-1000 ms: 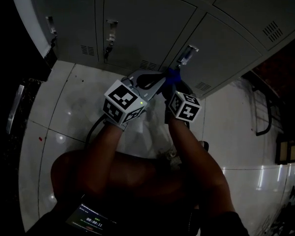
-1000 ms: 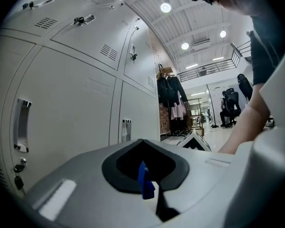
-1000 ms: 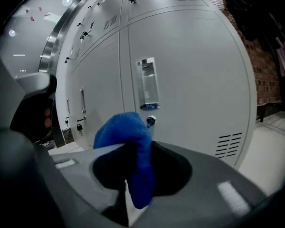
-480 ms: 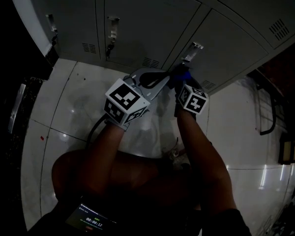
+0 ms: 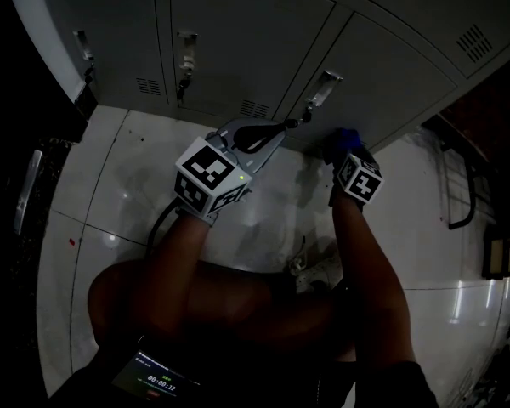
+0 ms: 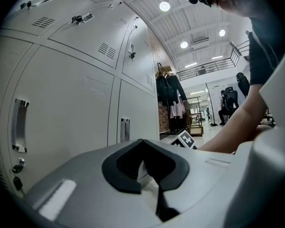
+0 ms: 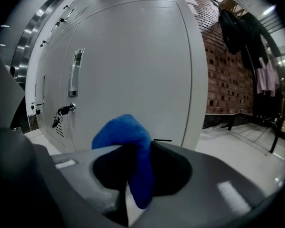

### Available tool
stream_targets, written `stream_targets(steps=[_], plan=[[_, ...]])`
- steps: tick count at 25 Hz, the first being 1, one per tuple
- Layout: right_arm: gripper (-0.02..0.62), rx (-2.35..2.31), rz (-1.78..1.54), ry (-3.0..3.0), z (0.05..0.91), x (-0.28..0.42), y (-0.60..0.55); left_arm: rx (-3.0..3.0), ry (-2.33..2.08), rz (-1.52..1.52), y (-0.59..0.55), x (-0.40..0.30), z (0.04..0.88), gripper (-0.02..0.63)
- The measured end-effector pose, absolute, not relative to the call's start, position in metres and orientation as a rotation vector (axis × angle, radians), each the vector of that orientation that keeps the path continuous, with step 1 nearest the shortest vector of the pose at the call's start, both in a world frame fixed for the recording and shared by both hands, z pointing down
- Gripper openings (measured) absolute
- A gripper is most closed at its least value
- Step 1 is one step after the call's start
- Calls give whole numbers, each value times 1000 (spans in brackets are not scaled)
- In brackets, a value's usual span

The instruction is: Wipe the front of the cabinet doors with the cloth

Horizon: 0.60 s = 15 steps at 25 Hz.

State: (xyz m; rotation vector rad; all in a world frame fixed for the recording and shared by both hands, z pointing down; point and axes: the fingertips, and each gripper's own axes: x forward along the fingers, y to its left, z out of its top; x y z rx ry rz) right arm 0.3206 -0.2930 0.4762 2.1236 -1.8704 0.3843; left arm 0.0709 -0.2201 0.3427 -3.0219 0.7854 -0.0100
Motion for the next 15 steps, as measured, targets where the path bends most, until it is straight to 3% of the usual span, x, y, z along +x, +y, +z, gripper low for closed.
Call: stream_targets(steps=[15], plan=[[78, 2285, 365, -1667, 470, 420, -260, -3022, 788, -26, -221, 70, 345, 1]])
